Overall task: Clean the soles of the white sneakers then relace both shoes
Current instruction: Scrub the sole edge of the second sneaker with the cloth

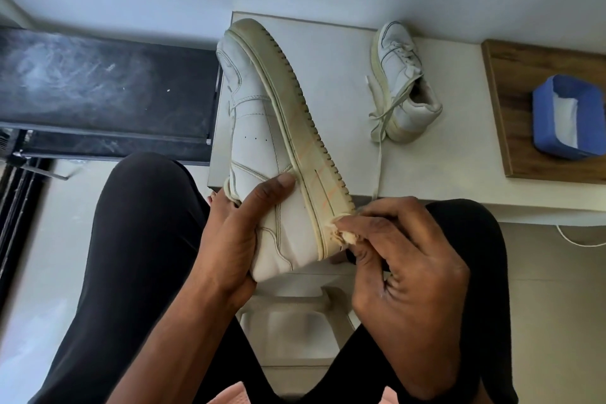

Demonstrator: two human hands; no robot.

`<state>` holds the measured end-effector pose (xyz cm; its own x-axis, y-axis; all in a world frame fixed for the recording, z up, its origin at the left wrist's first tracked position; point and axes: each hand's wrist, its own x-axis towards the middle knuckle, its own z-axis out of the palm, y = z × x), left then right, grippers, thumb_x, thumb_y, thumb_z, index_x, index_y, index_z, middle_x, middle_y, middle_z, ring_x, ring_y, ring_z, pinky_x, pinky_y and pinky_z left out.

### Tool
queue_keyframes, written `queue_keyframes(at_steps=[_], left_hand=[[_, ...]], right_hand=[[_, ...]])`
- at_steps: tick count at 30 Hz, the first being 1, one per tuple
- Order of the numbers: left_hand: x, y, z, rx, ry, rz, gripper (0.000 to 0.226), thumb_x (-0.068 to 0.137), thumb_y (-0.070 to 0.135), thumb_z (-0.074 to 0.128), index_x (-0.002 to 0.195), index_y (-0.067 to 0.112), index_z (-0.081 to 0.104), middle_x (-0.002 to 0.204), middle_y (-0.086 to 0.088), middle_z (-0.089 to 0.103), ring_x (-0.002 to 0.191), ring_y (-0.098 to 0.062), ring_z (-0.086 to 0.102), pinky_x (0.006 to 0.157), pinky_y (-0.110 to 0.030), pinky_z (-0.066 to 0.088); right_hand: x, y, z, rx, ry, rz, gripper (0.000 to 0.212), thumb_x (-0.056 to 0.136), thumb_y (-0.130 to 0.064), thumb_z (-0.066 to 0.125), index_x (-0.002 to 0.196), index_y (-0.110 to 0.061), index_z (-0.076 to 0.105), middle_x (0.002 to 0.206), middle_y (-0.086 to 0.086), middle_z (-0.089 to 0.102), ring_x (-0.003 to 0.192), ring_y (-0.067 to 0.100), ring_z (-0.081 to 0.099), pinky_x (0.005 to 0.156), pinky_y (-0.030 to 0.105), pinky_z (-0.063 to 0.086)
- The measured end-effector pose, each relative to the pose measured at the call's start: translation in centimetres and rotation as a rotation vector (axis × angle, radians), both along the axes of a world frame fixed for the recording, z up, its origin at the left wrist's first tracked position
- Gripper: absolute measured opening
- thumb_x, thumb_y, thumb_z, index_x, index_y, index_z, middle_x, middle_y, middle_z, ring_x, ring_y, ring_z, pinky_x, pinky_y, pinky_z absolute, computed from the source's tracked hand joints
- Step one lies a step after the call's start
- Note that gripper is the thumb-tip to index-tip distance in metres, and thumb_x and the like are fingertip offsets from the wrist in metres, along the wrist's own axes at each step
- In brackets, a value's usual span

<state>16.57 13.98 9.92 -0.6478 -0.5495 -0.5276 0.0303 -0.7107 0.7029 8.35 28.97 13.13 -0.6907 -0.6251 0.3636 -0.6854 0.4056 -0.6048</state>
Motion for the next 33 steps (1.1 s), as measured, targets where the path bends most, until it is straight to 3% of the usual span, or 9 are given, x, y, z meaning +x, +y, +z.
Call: queue_keyframes(at_steps=[4,10,15,21,26,29,33], left_hand=[[0.2,-0.2,-0.1,-0.051,0.016,0.005,0.043,0.085,0.016,0.071,0.128,0.007,0.068,0.121,-0.021,0.075,0.111,-0.040,0.074,0.093,-0.058,0.059],[0.5,-0.2,-0.3,-0.047,0.012,-0.005,0.048,0.084,0.016,0.073,0.129,-0.001,0.064,0.118,-0.029,0.073,0.108,-0.046,0.072,0.093,-0.058,0.059],[0.7,-0.3,-0.1,-0.021,0.017,-0.026,0.050,0.085,0.014,0.073,0.132,-0.001,0.062,0.120,-0.025,0.073,0.110,-0.043,0.073,0.089,-0.054,0.061],[0.7,0.0,-0.2,-0.057,-0.021,-0.053,0.045,0.083,0.010,0.071,0.127,0.004,0.065,0.118,-0.021,0.076,0.109,-0.038,0.074,0.094,-0.056,0.060],[0.7,0.1,-0.2,-0.057,-0.036,-0.045,0.047,0.083,0.012,0.072,0.127,-0.001,0.065,0.113,-0.022,0.075,0.102,-0.038,0.074,0.088,-0.051,0.062],[0.6,0.1,-0.3,-0.043,-0.020,-0.046,0.046,0.084,0.011,0.071,0.127,-0.002,0.065,0.111,-0.022,0.075,0.101,-0.037,0.075,0.086,-0.049,0.061],[0.5,-0.1,-0.4,-0.043,0.003,-0.046,0.044,0.083,0.010,0.071,0.126,0.001,0.065,0.118,-0.024,0.075,0.106,-0.039,0.074,0.089,-0.052,0.062]], right_hand=[[1.0,-0.3,-0.1,-0.009,0.001,-0.034,0.018,0.085,0.002,0.071,0.098,-0.008,0.079,0.095,0.003,0.064,0.090,0.012,0.064,0.077,0.019,0.056],[2.8,-0.8,-0.2,0.047,0.036,0.104,0.017,0.092,-0.002,0.062,0.095,-0.004,0.079,0.095,0.007,0.065,0.088,0.021,0.065,0.076,0.033,0.059],[1.6,-0.5,0.7,0.030,0.014,0.018,0.019,0.082,0.011,0.072,0.092,-0.005,0.078,0.094,0.006,0.062,0.086,0.016,0.064,0.075,0.028,0.057],[1.2,-0.4,0.5,0.075,-0.008,-0.007,0.019,0.081,0.007,0.075,0.096,-0.005,0.076,0.097,0.006,0.063,0.090,0.020,0.065,0.076,0.031,0.059],[2.4,-0.8,0.4,0.111,0.092,0.101,0.018,0.080,0.011,0.071,0.088,-0.004,0.076,0.094,0.010,0.067,0.088,0.027,0.064,0.076,0.039,0.056],[2.2,-0.8,0.3,0.136,0.101,0.162,0.018,0.082,0.008,0.068,0.089,-0.005,0.077,0.094,0.009,0.068,0.088,0.027,0.063,0.078,0.039,0.056],[0.6,-0.9,0.6,0.134,0.104,0.083,0.018,0.080,0.002,0.075,0.092,-0.012,0.079,0.095,0.002,0.070,0.091,0.023,0.059,0.073,0.035,0.055]])
